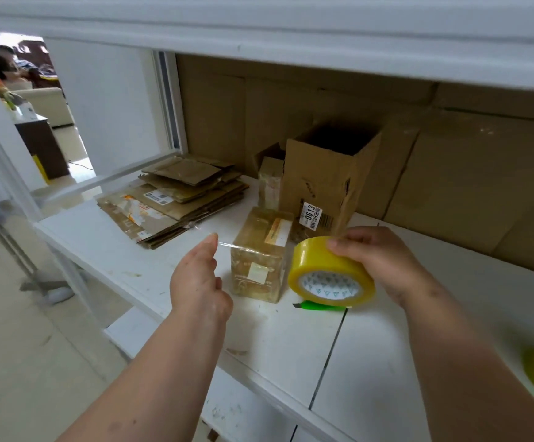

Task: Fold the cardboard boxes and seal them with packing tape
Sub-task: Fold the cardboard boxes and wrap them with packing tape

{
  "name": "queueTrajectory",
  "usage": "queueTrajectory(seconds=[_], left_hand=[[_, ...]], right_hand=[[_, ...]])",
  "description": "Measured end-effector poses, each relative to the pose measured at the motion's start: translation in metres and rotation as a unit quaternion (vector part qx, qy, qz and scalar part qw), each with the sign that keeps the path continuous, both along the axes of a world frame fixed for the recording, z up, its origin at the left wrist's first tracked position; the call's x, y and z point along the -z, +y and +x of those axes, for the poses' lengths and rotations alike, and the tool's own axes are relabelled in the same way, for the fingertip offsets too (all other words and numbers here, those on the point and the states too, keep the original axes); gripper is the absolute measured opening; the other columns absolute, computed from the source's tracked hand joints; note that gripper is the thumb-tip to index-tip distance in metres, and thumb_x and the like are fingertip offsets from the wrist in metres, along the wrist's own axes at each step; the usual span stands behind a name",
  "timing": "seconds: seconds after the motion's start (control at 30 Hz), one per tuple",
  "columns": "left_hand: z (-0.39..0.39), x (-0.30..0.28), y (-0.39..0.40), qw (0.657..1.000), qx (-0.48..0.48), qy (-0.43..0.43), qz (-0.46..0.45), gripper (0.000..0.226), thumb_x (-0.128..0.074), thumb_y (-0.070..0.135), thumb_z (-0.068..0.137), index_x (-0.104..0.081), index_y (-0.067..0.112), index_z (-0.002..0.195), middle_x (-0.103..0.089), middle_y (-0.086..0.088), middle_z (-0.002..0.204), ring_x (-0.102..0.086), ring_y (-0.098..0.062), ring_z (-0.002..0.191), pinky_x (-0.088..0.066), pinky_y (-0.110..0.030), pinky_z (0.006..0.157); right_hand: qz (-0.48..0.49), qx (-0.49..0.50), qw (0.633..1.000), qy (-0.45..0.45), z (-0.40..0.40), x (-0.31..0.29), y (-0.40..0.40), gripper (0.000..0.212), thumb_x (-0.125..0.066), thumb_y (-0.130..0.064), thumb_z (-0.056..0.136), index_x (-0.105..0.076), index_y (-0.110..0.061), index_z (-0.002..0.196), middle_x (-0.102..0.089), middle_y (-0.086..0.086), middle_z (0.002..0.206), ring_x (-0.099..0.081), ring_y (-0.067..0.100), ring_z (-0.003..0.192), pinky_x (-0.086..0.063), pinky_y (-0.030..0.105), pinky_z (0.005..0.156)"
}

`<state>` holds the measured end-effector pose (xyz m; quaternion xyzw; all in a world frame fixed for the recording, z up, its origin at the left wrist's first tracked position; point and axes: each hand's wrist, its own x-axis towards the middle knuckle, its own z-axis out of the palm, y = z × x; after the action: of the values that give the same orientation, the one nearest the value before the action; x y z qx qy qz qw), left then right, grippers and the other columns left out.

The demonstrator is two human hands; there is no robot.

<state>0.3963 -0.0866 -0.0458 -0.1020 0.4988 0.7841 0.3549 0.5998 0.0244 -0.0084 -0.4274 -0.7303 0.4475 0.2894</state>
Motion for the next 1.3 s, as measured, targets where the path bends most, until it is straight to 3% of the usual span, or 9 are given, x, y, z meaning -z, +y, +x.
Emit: queueTrajectory(seconds=[0.3, 0.73, 0.87, 0.93, 1.0, 1.07, 1.13, 1.2, 1.3], left_hand=[[0.001, 0.021, 0.006, 1.0, -0.022, -0.007, -0.021, 0.01, -0.081, 0.023, 0.082, -0.072, 0.025, 0.086, -0.068, 0.015, 0.092, -0.059, 0.001, 0.094, -0.044, -0.029, 0.103], [0.003, 0.038, 0.01, 0.99, 0.027, 0.064, -0.126, 0.016, -0.077, 0.031, 0.081, -0.071, 0.016, 0.077, -0.07, -0.001, 0.105, -0.055, -0.009, 0.082, -0.042, -0.031, 0.07], [-0.001, 0.028, 0.013, 0.983, 0.046, 0.096, -0.152, 0.038, -0.076, 0.034, 0.08, -0.068, 0.001, 0.097, -0.059, -0.005, 0.092, -0.05, -0.019, 0.07, -0.039, -0.028, 0.059], [-0.001, 0.027, 0.013, 0.978, 0.062, 0.102, -0.168, 0.06, -0.08, 0.04, 0.076, -0.057, 0.003, 0.117, -0.055, -0.009, 0.106, -0.056, -0.028, 0.087, -0.052, -0.037, 0.072], [-0.001, 0.028, 0.012, 0.976, 0.061, 0.128, -0.164, 0.055, -0.08, 0.034, 0.079, -0.048, 0.017, 0.119, -0.052, -0.011, 0.123, -0.057, -0.032, 0.108, -0.052, -0.045, 0.092], [-0.003, 0.03, 0.013, 0.97, 0.069, 0.197, -0.124, 0.028, -0.073, 0.016, 0.087, -0.054, 0.027, 0.105, -0.057, -0.004, 0.113, -0.059, -0.021, 0.099, -0.052, -0.031, 0.084], [-0.004, 0.029, 0.013, 0.952, 0.084, 0.276, -0.104, 0.027, -0.061, 0.001, 0.091, -0.066, 0.027, 0.093, -0.068, 0.006, 0.091, -0.064, -0.007, 0.077, -0.048, -0.013, 0.059], [-0.002, 0.027, 0.013, 0.937, 0.106, 0.318, -0.095, 0.035, -0.054, -0.004, 0.093, -0.073, 0.025, 0.088, -0.073, 0.013, 0.076, -0.067, 0.002, 0.064, -0.045, -0.008, 0.047], [0.0, 0.03, 0.011, 0.929, 0.122, 0.337, -0.093, 0.036, -0.052, 0.0, 0.093, -0.074, 0.028, 0.092, -0.073, 0.021, 0.077, -0.066, 0.008, 0.068, -0.045, -0.007, 0.047]], right_hand=[[-0.008, -0.008, 1.0, -0.018, -0.011, 0.009, 0.018, 0.006, -0.077, -0.039, 0.078, -0.075, -0.035, 0.074, -0.072, -0.006, 0.074, -0.07, 0.019, 0.078, -0.052, 0.03, 0.07], [-0.021, -0.038, 0.995, -0.094, -0.023, 0.026, 0.019, 0.013, -0.07, -0.037, 0.086, -0.073, -0.028, 0.077, -0.07, -0.005, 0.087, -0.064, 0.012, 0.081, -0.048, 0.026, 0.069], [-0.01, -0.04, 0.994, -0.106, -0.024, 0.026, 0.017, 0.015, -0.068, -0.036, 0.088, -0.073, -0.026, 0.078, -0.069, -0.003, 0.085, -0.064, 0.012, 0.079, -0.046, 0.026, 0.068], [-0.004, -0.041, 0.993, -0.111, -0.023, 0.026, 0.017, 0.016, -0.067, -0.035, 0.088, -0.073, -0.023, 0.08, -0.069, 0.0, 0.085, -0.064, 0.014, 0.079, -0.046, 0.026, 0.067], [-0.002, -0.043, 0.993, -0.112, -0.023, 0.027, 0.017, 0.016, -0.067, -0.035, 0.088, -0.073, -0.021, 0.081, -0.069, 0.002, 0.086, -0.065, 0.016, 0.08, -0.045, 0.027, 0.068], [0.001, -0.041, 0.993, -0.111, -0.023, 0.028, 0.016, 0.017, -0.067, -0.035, 0.088, -0.073, -0.021, 0.081, -0.069, 0.003, 0.086, -0.065, 0.016, 0.079, -0.045, 0.027, 0.067], [0.004, -0.037, 0.993, -0.11, -0.023, 0.029, 0.016, 0.017, -0.067, -0.036, 0.088, -0.073, -0.022, 0.082, -0.069, 0.002, 0.085, -0.064, 0.015, 0.079, -0.045, 0.027, 0.067], [0.006, -0.037, 0.993, -0.112, -0.023, 0.03, 0.016, 0.017, -0.066, -0.036, 0.088, -0.073, -0.021, 0.082, -0.069, 0.001, 0.085, -0.064, 0.015, 0.079, -0.045, 0.027, 0.067], [0.004, -0.037, 0.993, -0.109, -0.025, 0.031, 0.015, 0.02, -0.065, -0.039, 0.089, -0.072, -0.021, 0.084, -0.068, 0.001, 0.085, -0.064, 0.014, 0.078, -0.045, 0.025, 0.064]])
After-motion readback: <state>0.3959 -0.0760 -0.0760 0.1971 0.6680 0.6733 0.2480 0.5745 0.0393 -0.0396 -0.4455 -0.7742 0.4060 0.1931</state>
